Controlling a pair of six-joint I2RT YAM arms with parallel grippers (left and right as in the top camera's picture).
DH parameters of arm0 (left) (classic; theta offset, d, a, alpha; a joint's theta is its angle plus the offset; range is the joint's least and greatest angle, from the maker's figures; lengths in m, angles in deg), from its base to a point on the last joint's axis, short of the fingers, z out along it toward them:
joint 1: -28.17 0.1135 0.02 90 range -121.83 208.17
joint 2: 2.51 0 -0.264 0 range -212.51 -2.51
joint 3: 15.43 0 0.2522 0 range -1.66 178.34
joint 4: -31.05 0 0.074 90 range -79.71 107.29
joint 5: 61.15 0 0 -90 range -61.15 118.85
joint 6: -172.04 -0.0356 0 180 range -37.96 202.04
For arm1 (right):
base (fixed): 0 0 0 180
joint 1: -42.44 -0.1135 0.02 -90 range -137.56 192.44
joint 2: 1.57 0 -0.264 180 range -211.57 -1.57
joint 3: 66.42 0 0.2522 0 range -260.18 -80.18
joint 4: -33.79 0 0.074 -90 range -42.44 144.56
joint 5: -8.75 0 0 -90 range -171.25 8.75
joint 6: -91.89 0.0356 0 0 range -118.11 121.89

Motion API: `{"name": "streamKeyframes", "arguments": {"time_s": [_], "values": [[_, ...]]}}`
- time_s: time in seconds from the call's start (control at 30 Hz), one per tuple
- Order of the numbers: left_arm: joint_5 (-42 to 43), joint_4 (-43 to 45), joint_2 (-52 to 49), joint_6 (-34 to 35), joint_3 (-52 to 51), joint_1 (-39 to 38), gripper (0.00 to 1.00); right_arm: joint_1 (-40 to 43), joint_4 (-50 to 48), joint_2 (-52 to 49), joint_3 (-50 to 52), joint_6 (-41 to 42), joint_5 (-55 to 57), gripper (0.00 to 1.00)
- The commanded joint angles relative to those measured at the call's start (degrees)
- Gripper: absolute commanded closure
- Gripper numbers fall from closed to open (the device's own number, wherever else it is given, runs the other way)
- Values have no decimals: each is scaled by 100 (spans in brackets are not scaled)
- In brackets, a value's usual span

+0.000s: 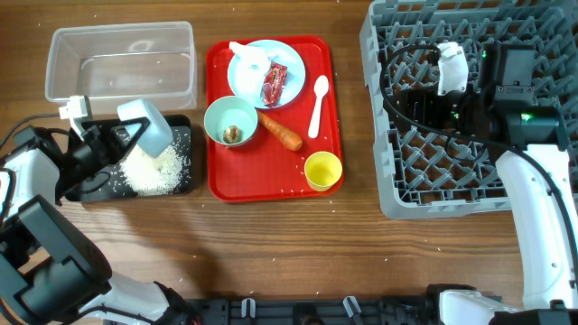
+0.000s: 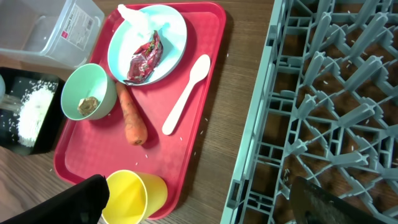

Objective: Sort waste into correct bins and load items into the dishwasher rack
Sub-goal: 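Tip the rice from the bowl onto the black tray, return bowl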

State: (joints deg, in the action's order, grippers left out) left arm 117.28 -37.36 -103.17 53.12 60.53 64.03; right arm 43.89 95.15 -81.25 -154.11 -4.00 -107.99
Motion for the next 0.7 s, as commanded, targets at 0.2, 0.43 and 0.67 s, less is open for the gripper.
{"name": "streamKeyframes", "arguments": {"time_s": [0.2, 0.43, 0.67], "values": [[192, 116, 11, 348, 7, 90, 96, 7, 0, -59, -94, -11, 35, 4], [-1908, 179, 1423, 949, 455, -1362, 96, 7, 0, -59, -94, 7, 33, 4], [-7077, 1032, 1801, 3014, 592, -5552, 96, 7, -4, -59, -94, 101, 33, 4]]}}
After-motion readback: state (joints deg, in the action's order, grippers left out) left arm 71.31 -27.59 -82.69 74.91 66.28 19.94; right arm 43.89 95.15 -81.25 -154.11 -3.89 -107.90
